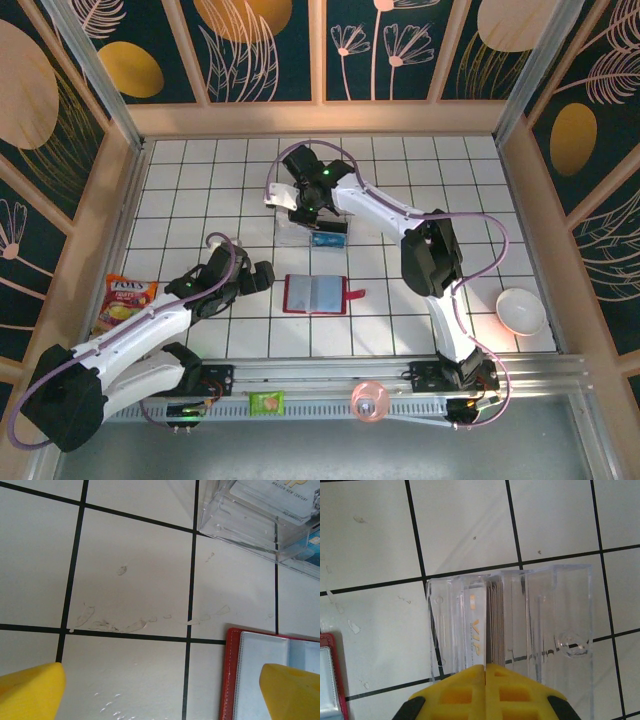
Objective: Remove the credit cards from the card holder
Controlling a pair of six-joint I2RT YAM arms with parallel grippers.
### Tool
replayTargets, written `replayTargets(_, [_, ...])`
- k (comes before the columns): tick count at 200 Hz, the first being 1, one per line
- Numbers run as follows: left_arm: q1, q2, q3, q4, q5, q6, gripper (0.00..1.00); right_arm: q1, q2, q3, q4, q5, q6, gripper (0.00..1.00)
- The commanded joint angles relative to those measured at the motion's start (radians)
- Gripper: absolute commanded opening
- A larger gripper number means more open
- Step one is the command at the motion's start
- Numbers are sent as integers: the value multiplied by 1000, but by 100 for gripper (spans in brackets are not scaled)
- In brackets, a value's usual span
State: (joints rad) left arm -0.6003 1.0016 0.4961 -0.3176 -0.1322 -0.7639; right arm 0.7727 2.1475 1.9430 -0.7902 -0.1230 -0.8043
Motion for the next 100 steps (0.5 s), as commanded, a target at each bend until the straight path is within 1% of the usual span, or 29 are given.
replayTargets(1, [8,-17,-2,-1,6,-9,99,8,32,11,-1,40,20,0])
replayTargets(57, [8,-21,-4,1,6,-12,99,8,46,14,-14,56,29,0])
replayTargets(100, [7,-17,-5,8,9,-15,99,12,59,13,-27,44,27,0])
